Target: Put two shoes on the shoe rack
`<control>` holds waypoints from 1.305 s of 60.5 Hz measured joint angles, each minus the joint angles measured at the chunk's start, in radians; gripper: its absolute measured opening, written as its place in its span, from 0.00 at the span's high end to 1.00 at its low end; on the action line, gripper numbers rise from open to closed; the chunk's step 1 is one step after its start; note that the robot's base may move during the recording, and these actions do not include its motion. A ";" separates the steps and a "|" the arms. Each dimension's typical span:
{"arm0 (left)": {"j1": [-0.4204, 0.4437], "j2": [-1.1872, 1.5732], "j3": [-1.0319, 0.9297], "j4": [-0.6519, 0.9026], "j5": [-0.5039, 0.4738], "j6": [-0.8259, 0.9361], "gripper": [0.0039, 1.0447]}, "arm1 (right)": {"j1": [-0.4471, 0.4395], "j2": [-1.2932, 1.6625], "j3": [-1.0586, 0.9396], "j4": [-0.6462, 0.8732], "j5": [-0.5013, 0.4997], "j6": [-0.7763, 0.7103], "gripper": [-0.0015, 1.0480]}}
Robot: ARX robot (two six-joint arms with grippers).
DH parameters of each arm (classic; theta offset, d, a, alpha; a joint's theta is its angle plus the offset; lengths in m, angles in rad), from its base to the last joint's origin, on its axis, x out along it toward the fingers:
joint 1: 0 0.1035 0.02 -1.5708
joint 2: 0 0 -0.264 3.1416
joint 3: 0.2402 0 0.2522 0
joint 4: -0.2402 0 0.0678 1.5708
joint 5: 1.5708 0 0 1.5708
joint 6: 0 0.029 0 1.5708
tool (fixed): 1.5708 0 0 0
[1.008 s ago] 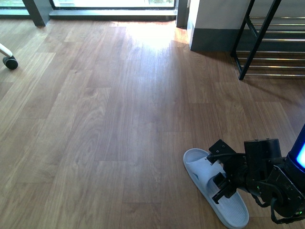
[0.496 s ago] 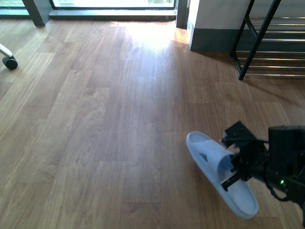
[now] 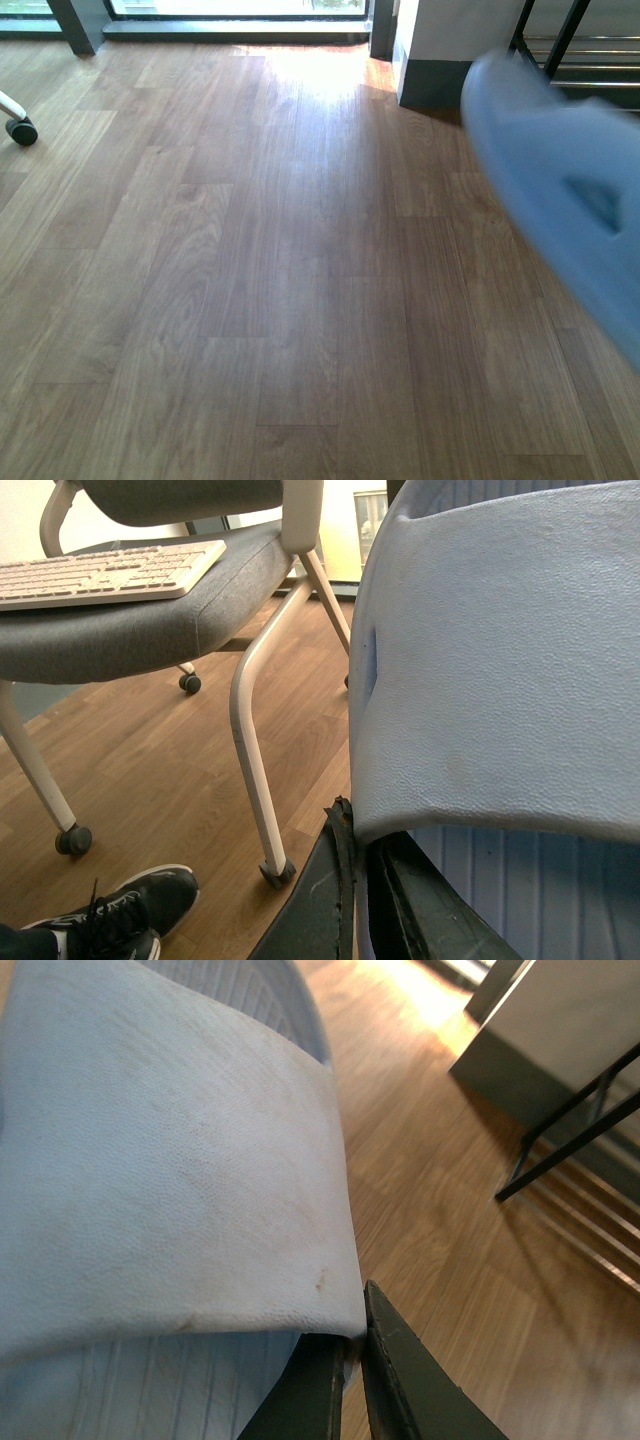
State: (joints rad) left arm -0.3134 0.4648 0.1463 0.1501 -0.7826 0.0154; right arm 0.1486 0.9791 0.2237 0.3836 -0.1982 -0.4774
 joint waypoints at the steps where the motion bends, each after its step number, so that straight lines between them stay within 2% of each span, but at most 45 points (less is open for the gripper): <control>1: 0.000 0.000 0.000 0.000 0.000 0.000 0.99 | 0.001 -0.041 0.000 -0.025 0.000 0.002 0.98; 5: 0.000 0.000 0.000 0.000 0.000 0.000 0.99 | 0.002 -0.239 0.000 -0.116 0.001 0.013 0.98; 12: 0.000 0.000 0.000 0.000 0.000 0.000 0.99 | 0.002 -0.351 0.003 -0.131 0.003 0.019 0.98; 79: -0.001 0.000 0.000 0.000 0.001 0.000 0.99 | 0.004 -0.353 -0.006 -0.141 0.007 0.021 0.98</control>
State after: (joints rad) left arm -0.3141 0.4644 0.1459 0.1501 -0.7818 0.0154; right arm 0.1524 0.6258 0.2180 0.2424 -0.1909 -0.4561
